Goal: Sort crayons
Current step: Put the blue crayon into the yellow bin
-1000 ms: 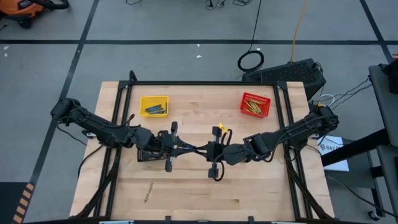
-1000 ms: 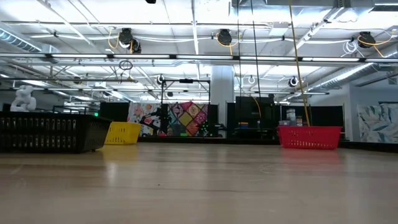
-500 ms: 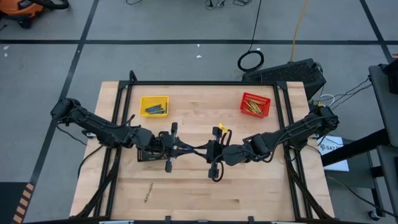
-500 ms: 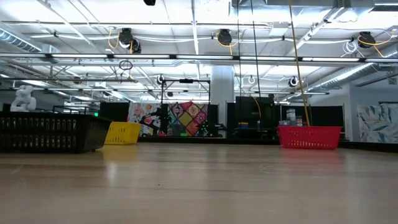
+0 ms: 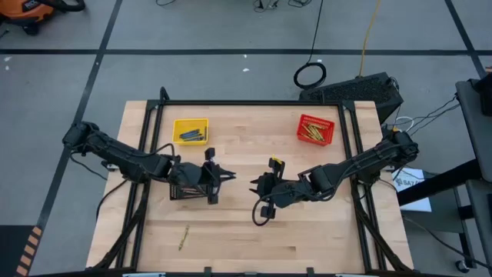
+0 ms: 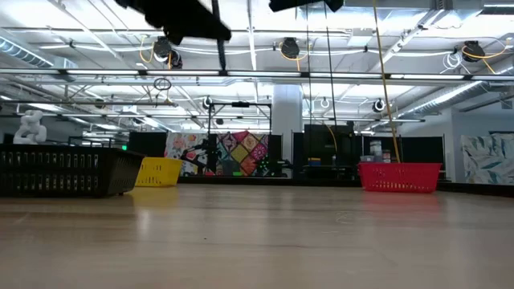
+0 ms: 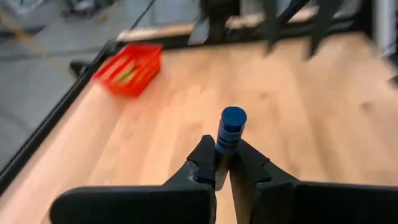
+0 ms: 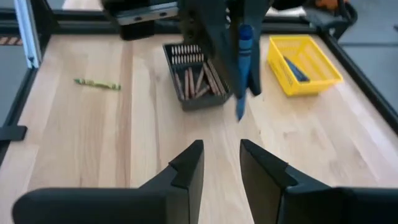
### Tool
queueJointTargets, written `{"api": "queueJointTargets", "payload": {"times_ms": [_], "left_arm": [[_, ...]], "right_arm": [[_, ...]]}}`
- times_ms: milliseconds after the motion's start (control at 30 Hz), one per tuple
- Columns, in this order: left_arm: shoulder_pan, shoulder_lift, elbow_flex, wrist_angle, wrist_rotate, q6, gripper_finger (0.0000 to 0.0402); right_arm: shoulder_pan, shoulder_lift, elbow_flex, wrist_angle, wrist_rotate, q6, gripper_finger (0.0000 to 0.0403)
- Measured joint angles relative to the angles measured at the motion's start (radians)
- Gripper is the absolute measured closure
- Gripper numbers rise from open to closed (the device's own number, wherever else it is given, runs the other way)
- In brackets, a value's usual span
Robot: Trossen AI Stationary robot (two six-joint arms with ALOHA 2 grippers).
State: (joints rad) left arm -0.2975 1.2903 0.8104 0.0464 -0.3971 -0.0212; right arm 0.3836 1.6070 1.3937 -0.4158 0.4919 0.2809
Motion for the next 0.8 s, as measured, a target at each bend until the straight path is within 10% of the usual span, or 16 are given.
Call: {"api": "queueJointTargets", "payload": {"times_ms": [800], "left_arm": [[0.440, 0.000, 0.000, -0.571, 0.001, -0.011, 0.0388]], "right_arm": [[0.001, 0.000, 0.000, -0.050, 0.000, 0.052, 0.0312]]}}
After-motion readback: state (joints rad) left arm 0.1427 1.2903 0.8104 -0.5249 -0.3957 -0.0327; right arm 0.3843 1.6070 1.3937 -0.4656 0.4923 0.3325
